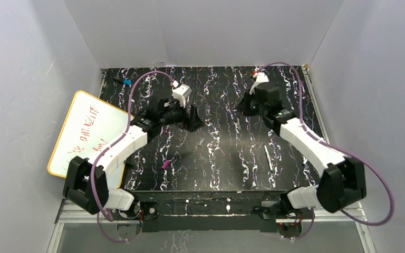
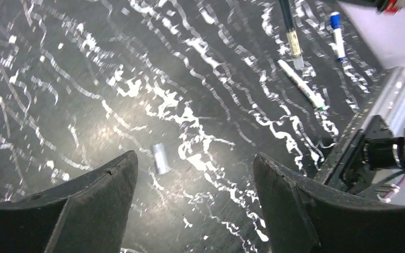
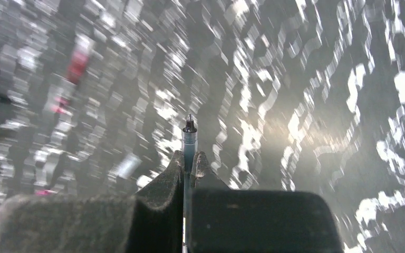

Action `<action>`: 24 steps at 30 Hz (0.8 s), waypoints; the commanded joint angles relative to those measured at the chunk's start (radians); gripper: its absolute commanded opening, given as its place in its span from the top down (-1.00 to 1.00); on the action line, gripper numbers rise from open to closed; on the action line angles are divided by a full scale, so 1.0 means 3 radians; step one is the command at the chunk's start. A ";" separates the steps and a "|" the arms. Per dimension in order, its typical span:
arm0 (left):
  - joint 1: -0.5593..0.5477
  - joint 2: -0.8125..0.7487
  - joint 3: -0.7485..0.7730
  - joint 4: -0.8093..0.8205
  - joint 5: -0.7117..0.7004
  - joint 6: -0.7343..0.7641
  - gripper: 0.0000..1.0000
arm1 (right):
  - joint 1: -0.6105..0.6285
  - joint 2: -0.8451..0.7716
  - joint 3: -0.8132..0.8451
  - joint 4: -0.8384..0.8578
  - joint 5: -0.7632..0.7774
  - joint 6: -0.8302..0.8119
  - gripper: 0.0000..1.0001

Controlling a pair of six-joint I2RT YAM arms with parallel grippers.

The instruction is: Insert the pens into the pen caps

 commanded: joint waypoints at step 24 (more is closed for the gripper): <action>0.0012 -0.0451 -0.1021 0.3176 0.1184 -0.1395 -0.34 | 0.0862 -0.0276 0.0006 0.1979 -0.0866 0.0975 0.97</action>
